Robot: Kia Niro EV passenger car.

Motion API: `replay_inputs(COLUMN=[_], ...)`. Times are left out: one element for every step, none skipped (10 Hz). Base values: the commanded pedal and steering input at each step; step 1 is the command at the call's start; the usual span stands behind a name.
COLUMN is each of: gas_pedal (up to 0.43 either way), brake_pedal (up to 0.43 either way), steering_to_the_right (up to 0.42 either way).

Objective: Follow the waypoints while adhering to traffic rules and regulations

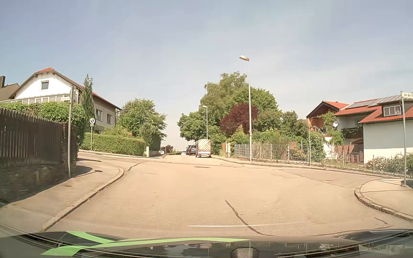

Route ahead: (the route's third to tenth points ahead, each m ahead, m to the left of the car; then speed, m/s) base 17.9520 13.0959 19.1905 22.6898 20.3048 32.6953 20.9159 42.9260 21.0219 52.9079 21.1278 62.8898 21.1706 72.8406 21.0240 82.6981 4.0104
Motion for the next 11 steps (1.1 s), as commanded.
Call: replay_inputs(gas_pedal=[0.000,0.000,0.000,0.000,0.000,0.000,0.000,0.000,0.000,0.000,0.000], brake_pedal=[0.000,0.000,0.000,0.000,0.000,0.000,0.037,0.085,0.116,0.122,0.122], steering_to_the_right=[0.118,0.118,0.118,0.116,0.112,0.105,0.099,0.093,0.088,0.081,0.073])
